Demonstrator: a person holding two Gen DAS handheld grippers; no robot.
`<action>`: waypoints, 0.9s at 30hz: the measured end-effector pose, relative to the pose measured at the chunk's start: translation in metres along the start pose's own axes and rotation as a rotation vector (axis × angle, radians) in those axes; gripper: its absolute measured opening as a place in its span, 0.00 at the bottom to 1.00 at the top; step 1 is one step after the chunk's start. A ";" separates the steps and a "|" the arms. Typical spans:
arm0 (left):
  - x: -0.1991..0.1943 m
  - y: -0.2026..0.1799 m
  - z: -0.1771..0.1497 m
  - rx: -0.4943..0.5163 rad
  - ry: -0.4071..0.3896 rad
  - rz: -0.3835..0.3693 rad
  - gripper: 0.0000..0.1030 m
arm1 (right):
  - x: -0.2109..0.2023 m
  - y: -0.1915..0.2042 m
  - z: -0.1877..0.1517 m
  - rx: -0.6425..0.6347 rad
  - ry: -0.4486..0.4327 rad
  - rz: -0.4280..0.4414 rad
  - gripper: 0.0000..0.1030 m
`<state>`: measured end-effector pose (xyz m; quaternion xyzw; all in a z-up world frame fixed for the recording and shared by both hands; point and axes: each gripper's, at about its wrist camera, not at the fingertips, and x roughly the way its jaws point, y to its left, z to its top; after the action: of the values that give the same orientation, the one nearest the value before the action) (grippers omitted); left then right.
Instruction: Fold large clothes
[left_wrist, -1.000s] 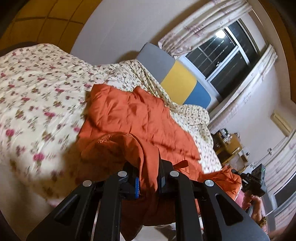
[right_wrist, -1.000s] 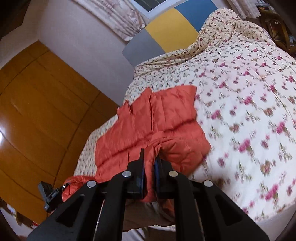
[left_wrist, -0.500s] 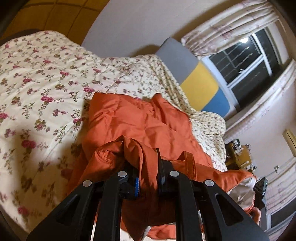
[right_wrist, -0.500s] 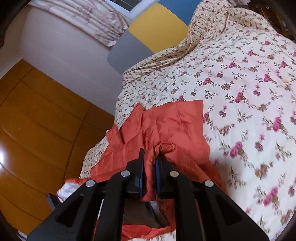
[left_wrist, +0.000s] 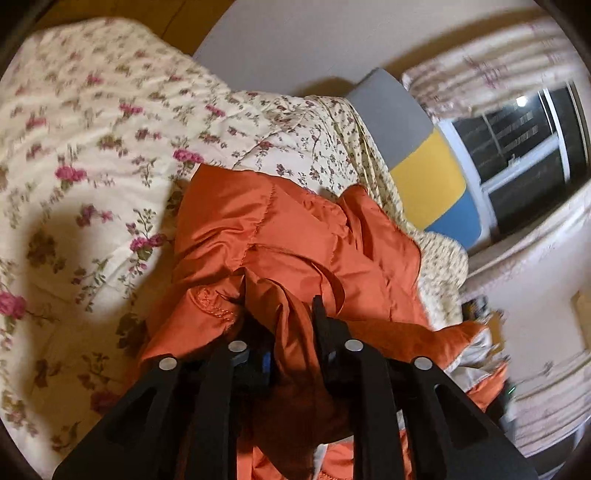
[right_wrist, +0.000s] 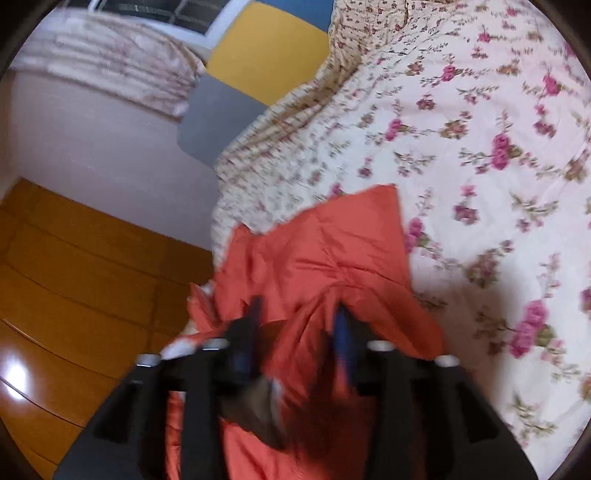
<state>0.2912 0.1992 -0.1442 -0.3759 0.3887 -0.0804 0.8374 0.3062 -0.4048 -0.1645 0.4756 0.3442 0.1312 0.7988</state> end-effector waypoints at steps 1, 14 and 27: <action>-0.001 0.003 0.002 -0.041 -0.008 -0.031 0.27 | -0.003 0.000 0.001 0.003 -0.030 0.029 0.73; -0.096 0.030 -0.035 0.034 -0.365 -0.052 0.97 | -0.053 0.019 -0.025 -0.395 -0.105 -0.126 0.98; 0.007 0.018 -0.012 0.207 0.009 0.117 0.97 | 0.054 -0.024 -0.012 -0.250 0.187 -0.109 0.97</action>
<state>0.2851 0.2018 -0.1655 -0.2636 0.4033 -0.0730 0.8732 0.3352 -0.3800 -0.2113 0.3389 0.4236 0.1730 0.8221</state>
